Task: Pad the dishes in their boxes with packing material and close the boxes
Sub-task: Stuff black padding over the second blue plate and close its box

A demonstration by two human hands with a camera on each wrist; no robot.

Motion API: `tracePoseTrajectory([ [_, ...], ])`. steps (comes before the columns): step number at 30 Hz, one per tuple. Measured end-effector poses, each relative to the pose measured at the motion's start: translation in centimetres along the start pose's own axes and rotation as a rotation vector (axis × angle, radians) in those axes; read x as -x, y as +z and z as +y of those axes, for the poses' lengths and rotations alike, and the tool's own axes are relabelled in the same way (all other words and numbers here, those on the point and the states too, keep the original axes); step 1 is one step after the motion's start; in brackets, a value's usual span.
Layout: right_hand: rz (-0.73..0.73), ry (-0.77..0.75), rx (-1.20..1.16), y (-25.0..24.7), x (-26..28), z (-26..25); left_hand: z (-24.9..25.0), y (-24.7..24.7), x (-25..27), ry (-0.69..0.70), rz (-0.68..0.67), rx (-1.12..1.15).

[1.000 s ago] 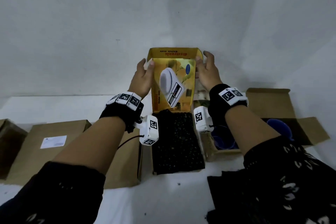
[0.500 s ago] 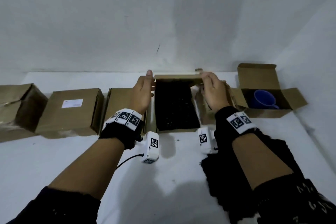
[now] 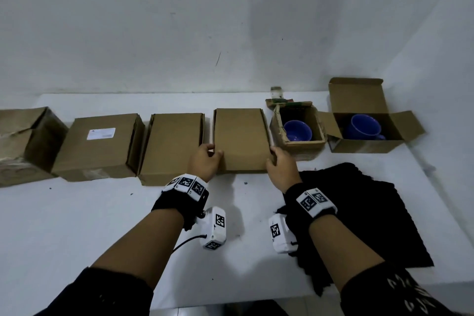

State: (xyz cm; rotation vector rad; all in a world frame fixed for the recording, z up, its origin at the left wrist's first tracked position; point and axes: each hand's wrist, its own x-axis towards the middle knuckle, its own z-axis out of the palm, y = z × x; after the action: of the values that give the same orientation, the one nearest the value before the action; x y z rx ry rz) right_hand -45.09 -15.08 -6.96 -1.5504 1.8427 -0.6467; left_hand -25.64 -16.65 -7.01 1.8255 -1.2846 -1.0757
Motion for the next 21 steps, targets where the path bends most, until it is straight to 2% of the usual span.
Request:
tracePoseTrajectory([
  [7,-0.027,0.081,-0.145,0.4,-0.6,-0.4,-0.4,0.8,-0.5,-0.035,-0.010,0.030],
  [12,-0.059,0.146,-0.260,0.9,-0.9,-0.5,-0.9,0.9,-0.5,0.003,-0.003,0.016],
  [16,-0.022,0.116,-0.205,1.2,-0.9,-0.2,-1.0,0.6,-0.6,0.036,-0.007,-0.054],
  [21,0.006,0.082,0.003,1.2,-1.2,0.6,-1.5,0.4,-0.7,0.088,0.020,-0.177],
])
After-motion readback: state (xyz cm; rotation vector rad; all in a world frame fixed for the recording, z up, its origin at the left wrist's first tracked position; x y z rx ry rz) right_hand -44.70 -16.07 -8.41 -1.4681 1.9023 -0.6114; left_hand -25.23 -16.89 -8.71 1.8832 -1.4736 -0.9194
